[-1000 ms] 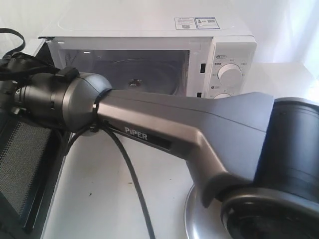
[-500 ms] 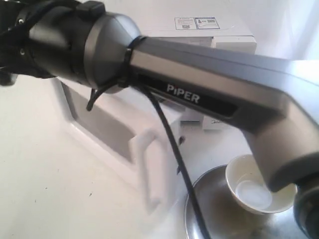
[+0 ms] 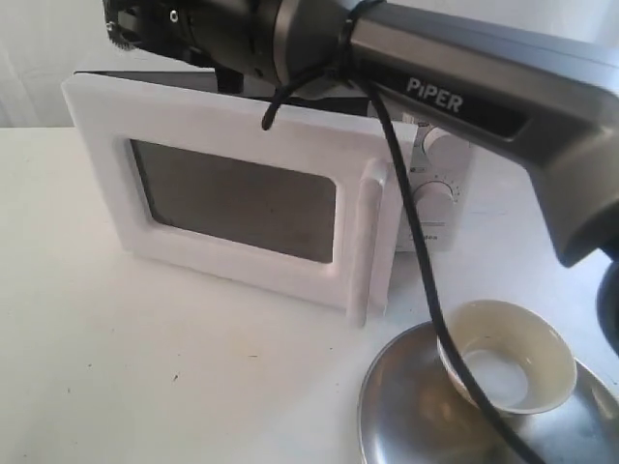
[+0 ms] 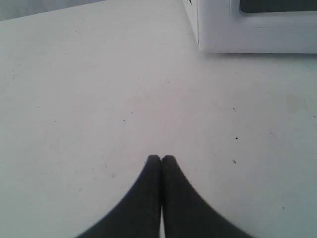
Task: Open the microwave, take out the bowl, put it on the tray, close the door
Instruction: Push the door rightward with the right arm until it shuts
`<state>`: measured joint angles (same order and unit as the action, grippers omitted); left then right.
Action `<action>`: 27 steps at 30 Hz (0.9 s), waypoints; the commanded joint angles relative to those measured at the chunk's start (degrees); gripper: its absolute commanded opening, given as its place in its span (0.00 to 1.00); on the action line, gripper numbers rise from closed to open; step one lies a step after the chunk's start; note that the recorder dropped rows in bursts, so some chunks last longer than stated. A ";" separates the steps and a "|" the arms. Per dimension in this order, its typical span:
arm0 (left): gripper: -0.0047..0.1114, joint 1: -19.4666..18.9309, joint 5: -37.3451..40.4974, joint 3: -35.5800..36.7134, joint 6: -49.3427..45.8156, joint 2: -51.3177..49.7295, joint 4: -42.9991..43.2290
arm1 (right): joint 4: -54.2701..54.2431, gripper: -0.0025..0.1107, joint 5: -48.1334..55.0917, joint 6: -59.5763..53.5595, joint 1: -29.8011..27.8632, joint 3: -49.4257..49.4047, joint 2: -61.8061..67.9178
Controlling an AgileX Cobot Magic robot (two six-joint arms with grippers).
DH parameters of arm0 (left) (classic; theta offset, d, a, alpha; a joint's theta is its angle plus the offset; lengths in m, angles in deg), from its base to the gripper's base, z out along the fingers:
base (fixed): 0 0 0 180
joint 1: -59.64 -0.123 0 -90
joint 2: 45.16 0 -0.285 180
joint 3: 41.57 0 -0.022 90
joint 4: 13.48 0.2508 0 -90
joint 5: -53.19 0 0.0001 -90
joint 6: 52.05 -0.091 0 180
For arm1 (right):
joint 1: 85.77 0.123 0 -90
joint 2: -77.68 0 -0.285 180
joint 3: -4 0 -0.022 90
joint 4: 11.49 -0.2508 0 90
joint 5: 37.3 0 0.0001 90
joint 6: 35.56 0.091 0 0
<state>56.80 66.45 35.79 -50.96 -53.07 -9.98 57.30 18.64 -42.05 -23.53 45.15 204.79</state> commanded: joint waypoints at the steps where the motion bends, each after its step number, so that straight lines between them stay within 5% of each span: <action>1: 0.04 0.13 0.08 -0.14 0.14 0.12 -0.12 | -4.50 0.02 -0.78 0.75 -1.96 -3.90 0.24; 6: 0.04 0.13 0.08 -0.14 0.14 0.12 -0.12 | 2.55 0.02 -3.10 2.90 -2.42 -9.68 0.24; 12: 0.04 0.13 0.08 -0.14 0.14 0.12 -0.12 | 26.47 0.02 -0.84 32.16 -1.51 -9.84 -2.21; 15: 0.04 0.13 0.08 -0.14 0.14 0.12 -0.12 | 23.59 0.02 -15.30 38.02 0.45 -9.84 -6.03; 21: 0.04 0.13 0.08 -0.14 0.14 0.12 -0.12 | 17.11 0.02 -61.96 42.81 5.34 -9.57 -7.69; 27: 0.04 0.13 0.08 -0.14 0.14 0.12 -0.12 | 18.94 0.02 -53.10 34.10 12.93 -6.90 1.70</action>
<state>56.80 66.45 35.79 -50.96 -53.07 -9.98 74.75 -38.63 -3.02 -12.64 37.14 201.90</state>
